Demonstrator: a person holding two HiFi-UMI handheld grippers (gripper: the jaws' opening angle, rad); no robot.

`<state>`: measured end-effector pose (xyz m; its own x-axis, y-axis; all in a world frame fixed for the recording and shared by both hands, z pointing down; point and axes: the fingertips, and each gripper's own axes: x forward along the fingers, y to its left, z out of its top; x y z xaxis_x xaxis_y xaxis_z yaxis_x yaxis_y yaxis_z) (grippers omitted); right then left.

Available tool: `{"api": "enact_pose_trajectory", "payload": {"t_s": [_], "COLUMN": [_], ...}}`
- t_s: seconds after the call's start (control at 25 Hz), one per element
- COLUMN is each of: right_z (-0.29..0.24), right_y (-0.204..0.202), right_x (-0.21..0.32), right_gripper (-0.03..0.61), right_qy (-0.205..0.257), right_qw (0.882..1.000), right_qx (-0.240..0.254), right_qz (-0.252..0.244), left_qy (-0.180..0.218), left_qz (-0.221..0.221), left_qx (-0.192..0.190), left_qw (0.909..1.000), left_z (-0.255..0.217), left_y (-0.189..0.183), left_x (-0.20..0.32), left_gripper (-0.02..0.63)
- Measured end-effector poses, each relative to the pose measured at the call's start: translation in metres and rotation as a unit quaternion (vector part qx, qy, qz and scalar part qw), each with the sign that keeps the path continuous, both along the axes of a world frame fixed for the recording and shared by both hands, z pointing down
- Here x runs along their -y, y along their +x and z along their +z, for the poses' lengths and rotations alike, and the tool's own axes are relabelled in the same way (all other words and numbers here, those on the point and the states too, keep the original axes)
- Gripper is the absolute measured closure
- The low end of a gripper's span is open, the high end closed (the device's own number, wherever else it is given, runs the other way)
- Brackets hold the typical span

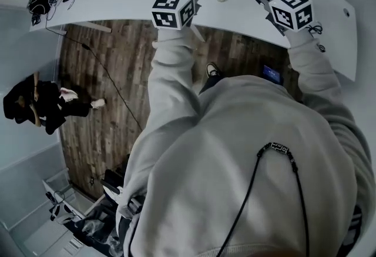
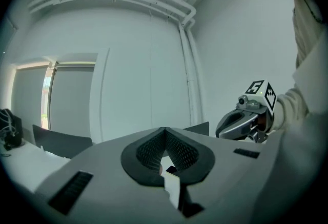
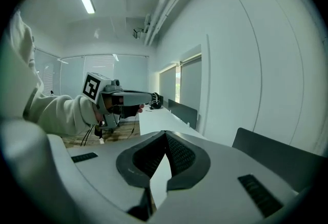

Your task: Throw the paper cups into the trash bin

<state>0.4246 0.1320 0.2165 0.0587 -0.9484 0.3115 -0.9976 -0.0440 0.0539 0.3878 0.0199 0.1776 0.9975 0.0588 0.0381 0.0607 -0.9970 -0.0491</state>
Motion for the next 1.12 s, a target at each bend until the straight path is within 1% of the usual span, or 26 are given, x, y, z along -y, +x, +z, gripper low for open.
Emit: {"api": "enact_pose_trajectory", "payload": {"t_s": [0.12,0.2,0.28,0.36,0.44,0.56,0.64,0.72,0.8,1.0,1.12], "right_z": [0.002,0.003,0.002,0.004,0.014,0.022,0.016,0.006,-0.003,-0.006,-0.009], "right_y": [0.014,0.030,0.050,0.069,0.084,0.101,0.114,0.123,0.128,0.131,0.129], "right_x": [0.043,0.067,0.080,0.084,0.087,0.096,0.102,0.108,0.114,0.133,0.142], "right_gripper": [0.560,0.560,0.560,0.560,0.560,0.560,0.560,0.560,0.560,0.560,0.560], "right_qy": [-0.007,-0.010,-0.001,0.009,0.000,-0.014,-0.003,0.014,0.027,0.031,0.027], "right_qw": [1.000,1.000,0.999,0.998,0.998,0.998,0.998,0.998,0.998,0.999,0.999], "right_qx": [0.005,0.006,0.012,0.019,0.018,0.019,0.024,0.026,0.023,0.022,0.010], "right_qz": [0.012,0.020,0.036,0.055,0.068,0.066,0.063,0.059,0.053,0.037,0.023], "left_qy": [-0.018,-0.017,-0.015,-0.016,-0.023,-0.032,-0.025,-0.019,-0.014,0.007,0.003], "left_qz": [-0.002,0.003,0.015,0.026,0.032,0.044,0.044,0.033,0.028,0.047,0.030], "left_qx": [-0.002,-0.001,0.004,0.008,0.014,0.028,0.031,0.029,0.028,0.039,0.031], "left_qw": [0.9998,0.9999,0.9998,0.9995,0.9991,0.9981,0.9982,0.9988,0.9991,0.9981,0.9991], "left_z": [0.000,0.002,0.009,0.017,0.025,0.035,0.032,0.024,0.017,0.015,0.008], "left_y": [0.014,0.032,0.049,0.065,0.078,0.095,0.104,0.112,0.115,0.118,0.123], "left_x": [0.054,0.082,0.097,0.106,0.113,0.119,0.120,0.124,0.127,0.130,0.140], "left_gripper": [0.618,0.618,0.618,0.618,0.618,0.618,0.618,0.618,0.618,0.618,0.618]}}
